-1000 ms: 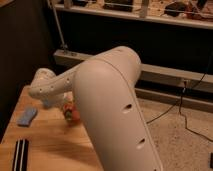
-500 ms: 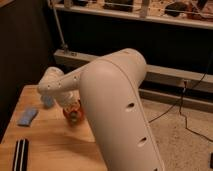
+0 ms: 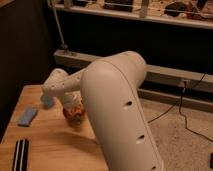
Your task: Place the pepper in the ceramic bowl
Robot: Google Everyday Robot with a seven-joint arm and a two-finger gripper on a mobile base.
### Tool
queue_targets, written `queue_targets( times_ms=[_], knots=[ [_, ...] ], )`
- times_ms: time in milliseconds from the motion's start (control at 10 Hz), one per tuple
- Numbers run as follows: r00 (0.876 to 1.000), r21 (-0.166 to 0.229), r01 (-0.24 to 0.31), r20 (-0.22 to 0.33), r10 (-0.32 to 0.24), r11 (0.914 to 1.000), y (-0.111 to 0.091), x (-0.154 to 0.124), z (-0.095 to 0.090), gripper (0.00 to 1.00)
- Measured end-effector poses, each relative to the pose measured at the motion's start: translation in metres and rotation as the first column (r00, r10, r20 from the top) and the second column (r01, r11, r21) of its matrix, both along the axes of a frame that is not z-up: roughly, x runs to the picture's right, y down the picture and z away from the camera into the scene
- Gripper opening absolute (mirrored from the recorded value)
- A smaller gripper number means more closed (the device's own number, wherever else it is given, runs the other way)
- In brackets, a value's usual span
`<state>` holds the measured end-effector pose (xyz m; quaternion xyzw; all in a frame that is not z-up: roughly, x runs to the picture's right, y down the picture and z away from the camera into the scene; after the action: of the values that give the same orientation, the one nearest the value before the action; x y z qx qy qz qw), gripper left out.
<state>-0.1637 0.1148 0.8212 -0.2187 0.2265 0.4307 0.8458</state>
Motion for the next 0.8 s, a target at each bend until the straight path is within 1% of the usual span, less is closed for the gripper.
queue_targets(
  times_ms=[100, 700, 800],
  knots=[
    [1.000, -0.002, 0.004, 0.000, -0.004, 1.0000, -0.0016, 0.0004, -0.0006, 0.80],
    [1.000, -0.020, 0.021, 0.015, -0.021, 0.9996, -0.0061, -0.0027, -0.0048, 0.80],
    [1.000, -0.019, 0.024, 0.015, -0.024, 0.9995, -0.0096, -0.0030, -0.0072, 0.80]
  ],
)
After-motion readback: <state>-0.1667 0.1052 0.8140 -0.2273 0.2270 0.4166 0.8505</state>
